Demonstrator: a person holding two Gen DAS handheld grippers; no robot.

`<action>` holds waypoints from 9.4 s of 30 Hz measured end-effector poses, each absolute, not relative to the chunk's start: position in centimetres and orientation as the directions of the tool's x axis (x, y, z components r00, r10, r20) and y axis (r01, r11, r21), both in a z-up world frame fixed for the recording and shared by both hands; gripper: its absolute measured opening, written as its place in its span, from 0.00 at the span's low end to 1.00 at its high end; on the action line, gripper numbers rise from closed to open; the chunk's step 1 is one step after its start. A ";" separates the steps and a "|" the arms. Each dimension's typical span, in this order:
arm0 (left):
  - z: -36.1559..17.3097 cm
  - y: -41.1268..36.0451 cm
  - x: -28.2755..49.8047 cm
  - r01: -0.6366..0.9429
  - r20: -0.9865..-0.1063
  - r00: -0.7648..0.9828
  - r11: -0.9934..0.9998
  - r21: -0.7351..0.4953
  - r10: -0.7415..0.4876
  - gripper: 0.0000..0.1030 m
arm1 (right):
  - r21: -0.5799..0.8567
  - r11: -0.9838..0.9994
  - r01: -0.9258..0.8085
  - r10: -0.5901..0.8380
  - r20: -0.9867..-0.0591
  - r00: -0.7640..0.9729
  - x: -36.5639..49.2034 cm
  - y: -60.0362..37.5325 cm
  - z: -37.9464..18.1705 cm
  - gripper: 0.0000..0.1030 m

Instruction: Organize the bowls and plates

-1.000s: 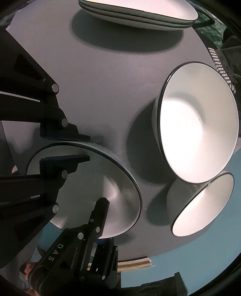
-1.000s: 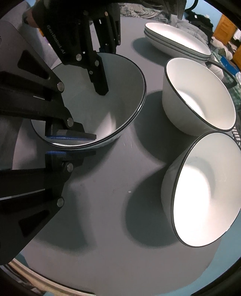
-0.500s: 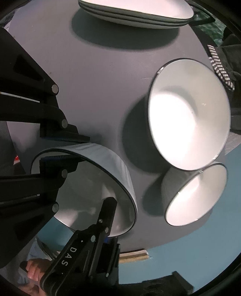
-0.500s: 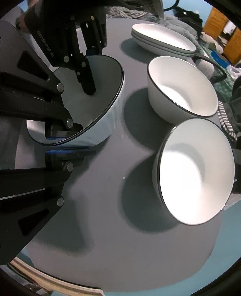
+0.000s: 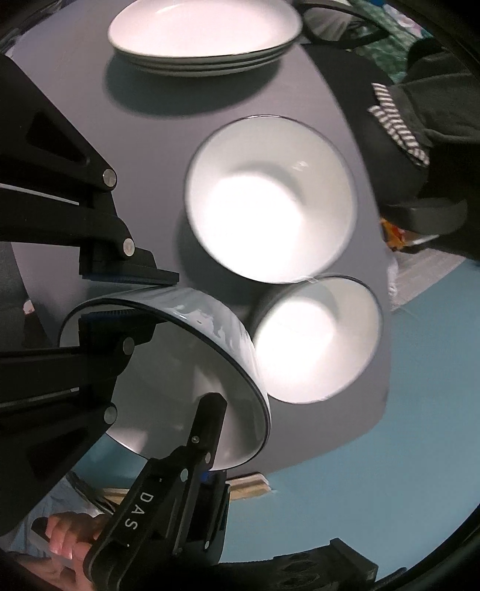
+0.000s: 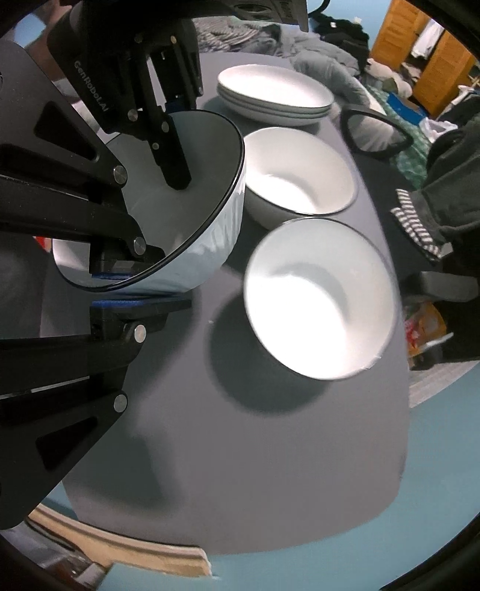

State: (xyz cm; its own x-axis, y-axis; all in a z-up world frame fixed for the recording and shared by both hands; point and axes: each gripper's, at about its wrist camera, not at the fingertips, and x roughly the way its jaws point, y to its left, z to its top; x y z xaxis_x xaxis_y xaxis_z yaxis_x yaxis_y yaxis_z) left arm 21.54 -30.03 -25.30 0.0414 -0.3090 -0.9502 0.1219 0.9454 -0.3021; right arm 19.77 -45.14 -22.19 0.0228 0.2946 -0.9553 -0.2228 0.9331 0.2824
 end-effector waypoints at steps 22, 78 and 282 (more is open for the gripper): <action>-25.5 -33.8 30.1 0.185 -0.969 0.085 0.959 -0.213 -0.232 0.11 | 0.250 0.943 -0.218 0.273 -0.959 0.080 27.5 -46.5 -21.1 0.07; -23.1 -27.9 29.6 0.214 -0.963 0.183 0.964 -0.158 -0.198 0.51 | 0.174 0.966 -0.191 0.195 -0.976 0.097 29.1 -44.5 -18.2 0.52; -23.4 -32.3 28.1 -0.002 -0.939 0.184 0.955 -0.295 -0.290 0.11 | 0.219 0.963 -0.158 0.241 -0.960 0.140 25.3 -46.6 -17.9 0.07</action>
State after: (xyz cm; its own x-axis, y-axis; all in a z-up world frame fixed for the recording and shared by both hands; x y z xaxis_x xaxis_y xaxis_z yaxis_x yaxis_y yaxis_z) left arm 28.06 -32.32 -23.43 0.1837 -0.2899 -0.9393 -0.0019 0.9554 -0.2952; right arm 25.34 -46.63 -17.93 0.1400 0.2414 -0.9603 -0.1576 0.9629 0.2191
